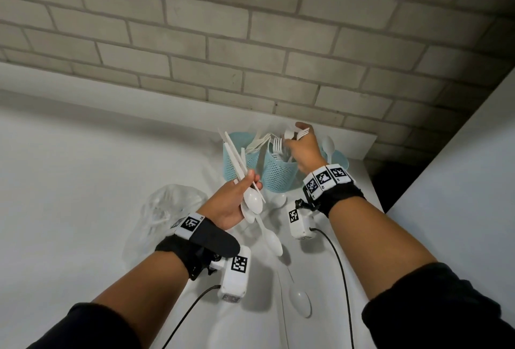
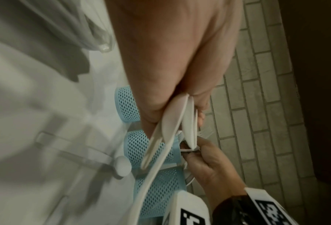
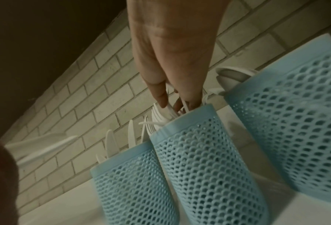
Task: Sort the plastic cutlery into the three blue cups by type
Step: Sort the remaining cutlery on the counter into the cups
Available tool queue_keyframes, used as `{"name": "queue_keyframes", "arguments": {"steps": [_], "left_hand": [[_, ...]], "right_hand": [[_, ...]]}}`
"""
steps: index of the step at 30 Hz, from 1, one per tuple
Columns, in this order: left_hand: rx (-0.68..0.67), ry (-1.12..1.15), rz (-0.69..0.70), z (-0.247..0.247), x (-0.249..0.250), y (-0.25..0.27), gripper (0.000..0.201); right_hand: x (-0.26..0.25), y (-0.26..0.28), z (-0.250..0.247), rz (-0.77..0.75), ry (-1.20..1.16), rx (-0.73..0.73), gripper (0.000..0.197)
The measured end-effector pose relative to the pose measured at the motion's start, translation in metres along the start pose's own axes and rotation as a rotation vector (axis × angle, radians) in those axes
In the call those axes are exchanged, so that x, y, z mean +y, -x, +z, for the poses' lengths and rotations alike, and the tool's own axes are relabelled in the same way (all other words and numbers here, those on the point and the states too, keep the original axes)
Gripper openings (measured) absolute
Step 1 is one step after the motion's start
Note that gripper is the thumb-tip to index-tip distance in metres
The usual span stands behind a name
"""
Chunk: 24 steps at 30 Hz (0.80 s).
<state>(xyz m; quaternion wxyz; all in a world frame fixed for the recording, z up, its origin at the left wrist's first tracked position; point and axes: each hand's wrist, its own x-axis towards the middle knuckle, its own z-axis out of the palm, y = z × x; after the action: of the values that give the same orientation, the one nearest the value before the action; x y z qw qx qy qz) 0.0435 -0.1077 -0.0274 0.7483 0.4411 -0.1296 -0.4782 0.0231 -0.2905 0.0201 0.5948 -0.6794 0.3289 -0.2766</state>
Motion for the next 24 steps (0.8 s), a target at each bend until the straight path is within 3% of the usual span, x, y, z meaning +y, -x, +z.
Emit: {"name": "queue_keyframes", "arguments": {"steps": [4, 7, 10, 13, 17, 21, 24], "left_hand": [[-0.004, 0.034, -0.064, 0.000, -0.001, 0.001, 0.026], [0.013, 0.027, -0.099, 0.002, -0.002, 0.003, 0.026], [0.020, 0.025, -0.119, 0.007, -0.002, 0.009, 0.026], [0.033, 0.045, -0.123, 0.008, 0.000, 0.015, 0.025], [0.018, 0.069, -0.139, 0.005, 0.002, 0.018, 0.026], [0.009, 0.079, -0.147, 0.008, 0.002, 0.018, 0.025], [0.004, 0.067, -0.152, 0.011, 0.002, 0.018, 0.024]], "right_hand": [[-0.014, 0.006, -0.010, -0.155, 0.119, 0.038, 0.071], [-0.015, 0.009, -0.011, -0.268, 0.187, 0.058, 0.053], [-0.008, 0.010, -0.009, -0.309, 0.474, -0.041, 0.032], [0.003, 0.007, -0.008, -0.289, 0.617, -0.095, 0.031], [-0.004, 0.007, -0.005, -0.409, 0.630, 0.023, 0.038], [-0.011, 0.013, 0.002, -0.657, 0.838, -0.101, 0.043], [-0.010, 0.008, 0.008, -0.693, 1.028, -0.176, 0.043]]}}
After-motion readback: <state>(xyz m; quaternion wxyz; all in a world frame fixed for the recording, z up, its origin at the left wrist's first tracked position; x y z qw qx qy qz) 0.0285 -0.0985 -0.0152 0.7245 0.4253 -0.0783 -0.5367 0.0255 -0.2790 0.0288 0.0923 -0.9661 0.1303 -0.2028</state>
